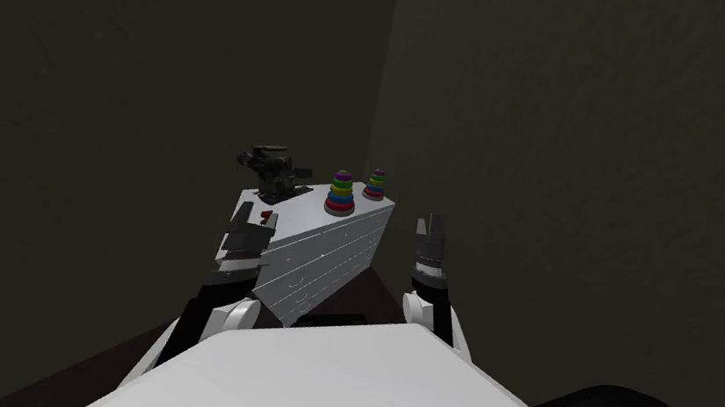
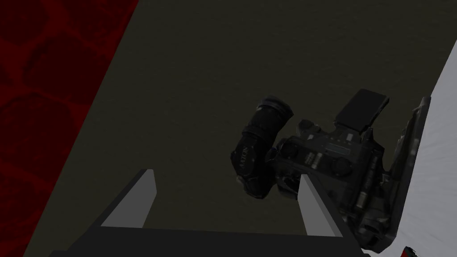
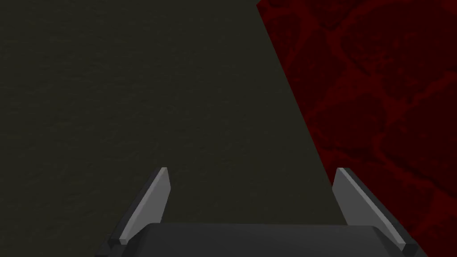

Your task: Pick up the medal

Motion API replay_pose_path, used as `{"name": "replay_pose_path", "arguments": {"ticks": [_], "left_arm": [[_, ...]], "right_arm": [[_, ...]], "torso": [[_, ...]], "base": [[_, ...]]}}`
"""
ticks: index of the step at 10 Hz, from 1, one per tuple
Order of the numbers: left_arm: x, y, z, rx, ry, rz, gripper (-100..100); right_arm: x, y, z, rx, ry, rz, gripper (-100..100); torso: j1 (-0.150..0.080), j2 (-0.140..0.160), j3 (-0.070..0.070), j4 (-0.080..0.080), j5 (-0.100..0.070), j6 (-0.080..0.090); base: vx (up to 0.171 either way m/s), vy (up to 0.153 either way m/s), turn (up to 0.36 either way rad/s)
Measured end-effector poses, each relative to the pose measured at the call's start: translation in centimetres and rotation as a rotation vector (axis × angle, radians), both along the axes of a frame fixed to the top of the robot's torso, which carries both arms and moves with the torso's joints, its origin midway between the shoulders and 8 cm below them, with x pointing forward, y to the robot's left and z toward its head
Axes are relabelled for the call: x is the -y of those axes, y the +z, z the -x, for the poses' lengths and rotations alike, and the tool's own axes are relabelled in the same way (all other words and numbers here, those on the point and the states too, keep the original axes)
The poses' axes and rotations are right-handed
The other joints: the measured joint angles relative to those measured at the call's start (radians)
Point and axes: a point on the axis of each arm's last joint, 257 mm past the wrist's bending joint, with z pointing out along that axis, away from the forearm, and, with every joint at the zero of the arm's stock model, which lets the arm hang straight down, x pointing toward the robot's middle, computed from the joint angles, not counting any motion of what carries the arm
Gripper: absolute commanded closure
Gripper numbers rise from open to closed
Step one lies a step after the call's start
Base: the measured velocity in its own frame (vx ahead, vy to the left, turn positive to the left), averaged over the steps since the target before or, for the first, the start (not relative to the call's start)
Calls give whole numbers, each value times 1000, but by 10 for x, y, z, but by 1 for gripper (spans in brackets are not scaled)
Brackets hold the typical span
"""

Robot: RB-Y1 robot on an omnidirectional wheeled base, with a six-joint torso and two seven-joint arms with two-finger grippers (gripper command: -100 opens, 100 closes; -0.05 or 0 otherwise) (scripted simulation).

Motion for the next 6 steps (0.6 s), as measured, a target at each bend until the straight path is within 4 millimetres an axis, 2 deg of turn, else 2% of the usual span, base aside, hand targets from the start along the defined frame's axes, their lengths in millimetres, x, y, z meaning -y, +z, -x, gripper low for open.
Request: {"name": "replay_pose_path", "arguments": {"ticks": [4,6], "left_arm": [[20,2,-23,-26,-88,-81,-100],[28,2,-34,-44,-125,-118,-100]], "right_arm": [[0,0,0,0,0,0,0],[0,0,0,0,0,0,0]], "torso": [[1,10,6,2,0,0],[1,7,4,2,0,0]], "base": [[-143,17,30],[-86,20,13]]}}
